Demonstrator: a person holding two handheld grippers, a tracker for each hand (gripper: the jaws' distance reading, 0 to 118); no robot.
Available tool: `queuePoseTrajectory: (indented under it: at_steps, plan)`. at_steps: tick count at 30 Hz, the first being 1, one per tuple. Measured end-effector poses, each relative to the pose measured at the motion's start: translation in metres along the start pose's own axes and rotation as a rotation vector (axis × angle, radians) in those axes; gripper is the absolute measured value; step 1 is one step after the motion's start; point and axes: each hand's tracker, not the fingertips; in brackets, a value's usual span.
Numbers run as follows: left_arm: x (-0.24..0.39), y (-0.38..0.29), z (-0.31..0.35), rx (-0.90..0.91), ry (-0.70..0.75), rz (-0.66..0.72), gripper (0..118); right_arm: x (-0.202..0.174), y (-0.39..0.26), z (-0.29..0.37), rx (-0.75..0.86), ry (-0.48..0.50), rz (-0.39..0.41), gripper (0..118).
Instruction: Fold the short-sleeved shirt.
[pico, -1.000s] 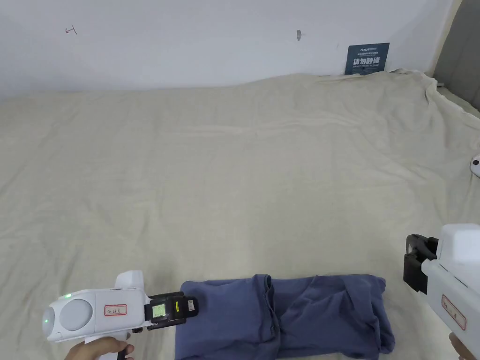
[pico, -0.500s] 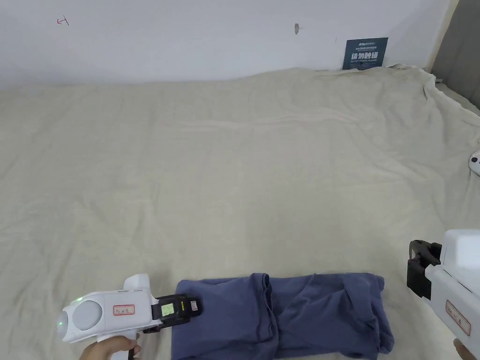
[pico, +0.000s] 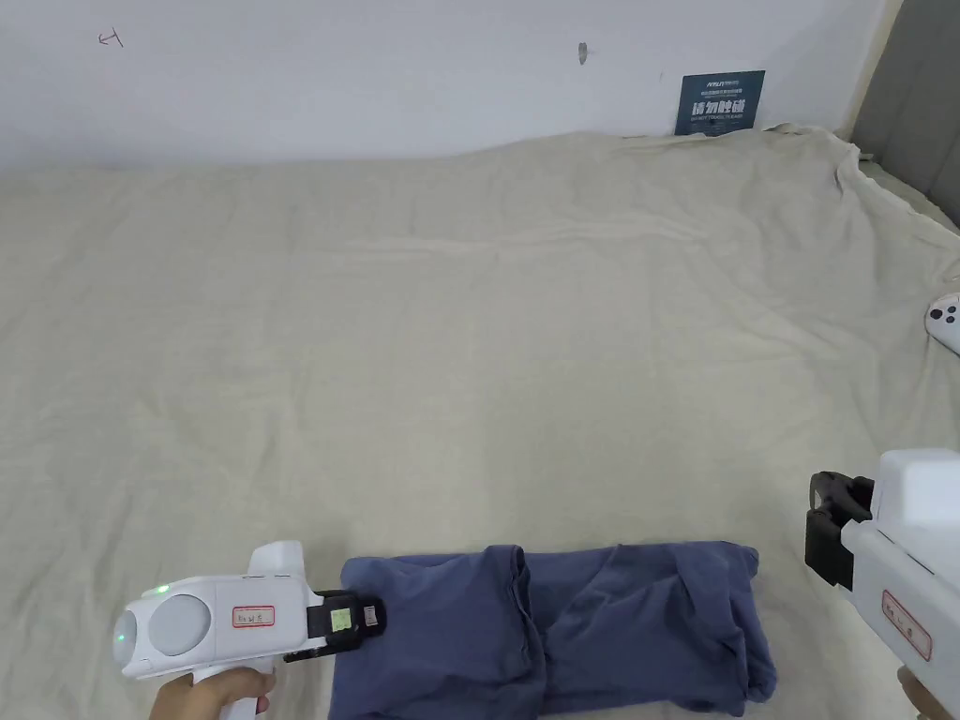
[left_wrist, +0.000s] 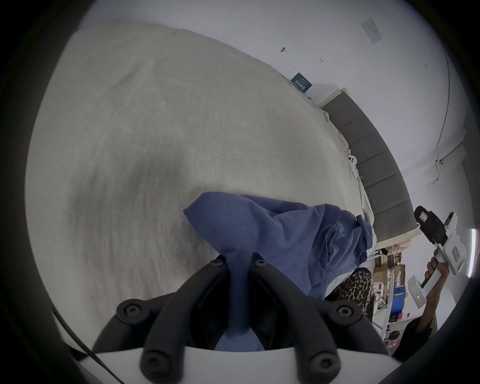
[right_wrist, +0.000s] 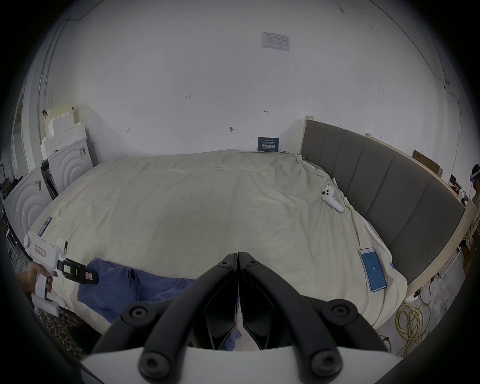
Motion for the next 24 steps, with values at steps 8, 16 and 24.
queuePoseTrajectory:
  at_steps: [8,16,24]
  plan:
    - [-0.026,0.003,0.066,0.051,0.074,0.034,10,-0.008,0.006,0.004,0.020,0.021,0.004,0]
    - [-0.036,-0.002,0.131,0.097,0.193,0.045,9,-0.016,0.007,0.004,0.046,0.049,0.010,0]
    - [0.016,0.005,0.130,0.058,0.191,0.068,10,-0.029,0.007,0.007,0.050,0.080,0.001,0]
